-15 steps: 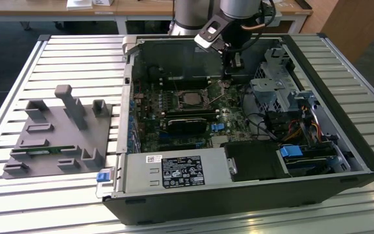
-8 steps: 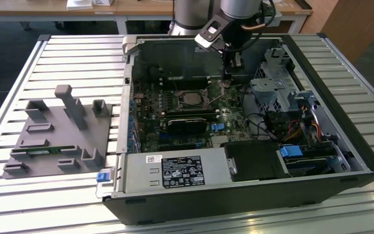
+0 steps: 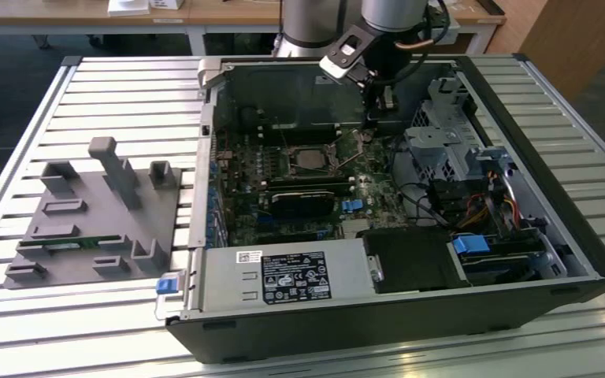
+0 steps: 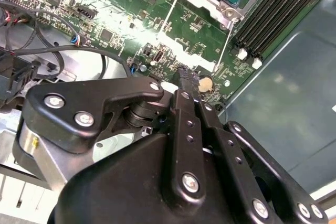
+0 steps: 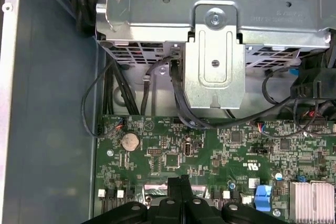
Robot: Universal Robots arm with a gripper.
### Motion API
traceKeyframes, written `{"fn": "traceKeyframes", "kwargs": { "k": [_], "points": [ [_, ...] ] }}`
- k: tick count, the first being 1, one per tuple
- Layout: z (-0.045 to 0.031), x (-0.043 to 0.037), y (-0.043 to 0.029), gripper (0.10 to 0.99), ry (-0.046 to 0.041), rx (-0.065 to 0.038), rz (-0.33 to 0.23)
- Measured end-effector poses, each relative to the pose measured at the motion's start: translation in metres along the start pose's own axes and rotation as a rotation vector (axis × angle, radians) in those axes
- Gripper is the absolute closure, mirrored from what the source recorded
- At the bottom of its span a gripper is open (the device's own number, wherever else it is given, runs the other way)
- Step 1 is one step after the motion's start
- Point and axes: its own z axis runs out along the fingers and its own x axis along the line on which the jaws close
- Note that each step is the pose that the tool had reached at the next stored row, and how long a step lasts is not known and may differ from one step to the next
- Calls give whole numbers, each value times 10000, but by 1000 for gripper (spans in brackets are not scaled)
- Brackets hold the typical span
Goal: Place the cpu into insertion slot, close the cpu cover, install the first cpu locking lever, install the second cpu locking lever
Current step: 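Close the cpu cover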
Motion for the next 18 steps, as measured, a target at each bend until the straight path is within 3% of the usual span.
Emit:
{"fn": "traceKeyframes", "kwargs": {
  "k": [18],
  "points": [
    [90, 10, 58, 980, -1, 38, 0]
  ]
}}
